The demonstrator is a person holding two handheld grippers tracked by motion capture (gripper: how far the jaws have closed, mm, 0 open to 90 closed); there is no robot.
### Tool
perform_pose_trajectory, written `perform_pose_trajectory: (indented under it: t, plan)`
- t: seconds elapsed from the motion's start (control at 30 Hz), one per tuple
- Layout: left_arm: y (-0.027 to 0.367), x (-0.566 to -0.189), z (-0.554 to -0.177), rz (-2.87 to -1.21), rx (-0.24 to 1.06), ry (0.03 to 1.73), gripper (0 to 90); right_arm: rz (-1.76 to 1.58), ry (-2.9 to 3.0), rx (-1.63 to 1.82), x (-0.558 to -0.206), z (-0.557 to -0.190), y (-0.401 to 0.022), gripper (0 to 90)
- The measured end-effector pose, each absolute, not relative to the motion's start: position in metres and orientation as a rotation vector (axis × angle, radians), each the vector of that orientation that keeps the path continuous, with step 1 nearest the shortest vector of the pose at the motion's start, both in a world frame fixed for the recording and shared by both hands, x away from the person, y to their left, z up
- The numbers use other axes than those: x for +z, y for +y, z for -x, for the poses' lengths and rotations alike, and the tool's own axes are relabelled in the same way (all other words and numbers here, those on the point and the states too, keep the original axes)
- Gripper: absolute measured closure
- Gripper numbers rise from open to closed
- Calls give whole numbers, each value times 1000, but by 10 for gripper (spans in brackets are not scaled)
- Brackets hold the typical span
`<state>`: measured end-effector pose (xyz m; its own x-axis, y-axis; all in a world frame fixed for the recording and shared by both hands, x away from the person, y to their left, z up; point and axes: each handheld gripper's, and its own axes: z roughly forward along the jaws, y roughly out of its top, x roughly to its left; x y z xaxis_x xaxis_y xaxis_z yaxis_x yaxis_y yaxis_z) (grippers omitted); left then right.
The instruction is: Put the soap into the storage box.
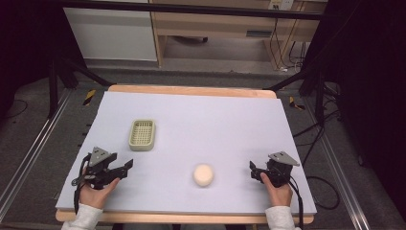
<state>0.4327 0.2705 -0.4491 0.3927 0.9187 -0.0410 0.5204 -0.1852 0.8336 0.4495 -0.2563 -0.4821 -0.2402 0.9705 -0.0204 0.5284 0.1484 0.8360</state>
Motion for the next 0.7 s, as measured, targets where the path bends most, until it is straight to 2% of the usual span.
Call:
perform_pose_trajectory:
  t: [0.7]
  plan:
    - [230, -438, -431, -1909, 548, 1111, 263, -1430, 1859, 970, -482, -453, -250, 39]
